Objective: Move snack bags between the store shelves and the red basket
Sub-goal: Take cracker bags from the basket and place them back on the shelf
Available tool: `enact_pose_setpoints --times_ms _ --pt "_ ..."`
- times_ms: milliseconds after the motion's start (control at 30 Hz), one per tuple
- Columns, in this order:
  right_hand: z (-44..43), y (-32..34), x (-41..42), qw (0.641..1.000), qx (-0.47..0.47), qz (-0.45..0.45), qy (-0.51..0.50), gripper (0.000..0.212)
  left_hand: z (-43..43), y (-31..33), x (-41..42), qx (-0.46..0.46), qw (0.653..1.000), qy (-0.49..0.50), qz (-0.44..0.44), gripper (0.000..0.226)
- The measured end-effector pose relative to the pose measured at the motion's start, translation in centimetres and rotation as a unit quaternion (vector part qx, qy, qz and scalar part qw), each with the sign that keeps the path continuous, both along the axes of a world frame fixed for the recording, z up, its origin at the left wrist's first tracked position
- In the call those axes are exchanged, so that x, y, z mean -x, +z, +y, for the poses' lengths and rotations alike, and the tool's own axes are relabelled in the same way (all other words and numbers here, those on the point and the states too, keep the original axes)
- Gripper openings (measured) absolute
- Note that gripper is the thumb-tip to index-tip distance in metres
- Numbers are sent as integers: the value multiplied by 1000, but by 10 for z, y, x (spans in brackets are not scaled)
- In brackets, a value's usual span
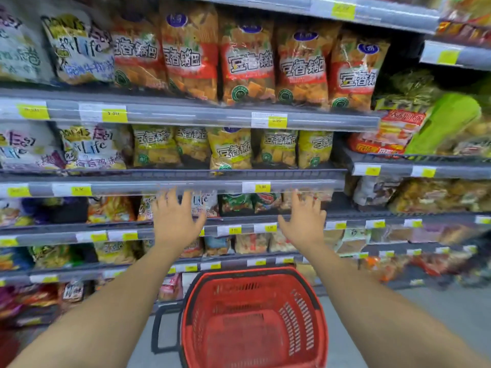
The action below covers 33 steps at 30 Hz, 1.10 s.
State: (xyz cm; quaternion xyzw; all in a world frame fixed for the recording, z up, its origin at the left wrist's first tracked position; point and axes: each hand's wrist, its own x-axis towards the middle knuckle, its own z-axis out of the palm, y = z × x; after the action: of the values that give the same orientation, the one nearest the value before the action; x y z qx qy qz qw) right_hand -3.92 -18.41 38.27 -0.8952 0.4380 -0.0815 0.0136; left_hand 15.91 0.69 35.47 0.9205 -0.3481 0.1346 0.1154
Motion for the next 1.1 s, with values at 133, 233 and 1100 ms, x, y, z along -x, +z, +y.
enact_pose_setpoints --times_ms 133,233,1100 --pt "20 -25 32 999 -23 40 27 61 7 -20 38 -58 998 5 20 72" --pt "35 -47 50 996 -41 70 46 55 19 -41 63 -63 997 12 45 71" --pt "293 -137 -162 931 -47 181 313 53 346 -147 -34 -70 962 233 126 65"
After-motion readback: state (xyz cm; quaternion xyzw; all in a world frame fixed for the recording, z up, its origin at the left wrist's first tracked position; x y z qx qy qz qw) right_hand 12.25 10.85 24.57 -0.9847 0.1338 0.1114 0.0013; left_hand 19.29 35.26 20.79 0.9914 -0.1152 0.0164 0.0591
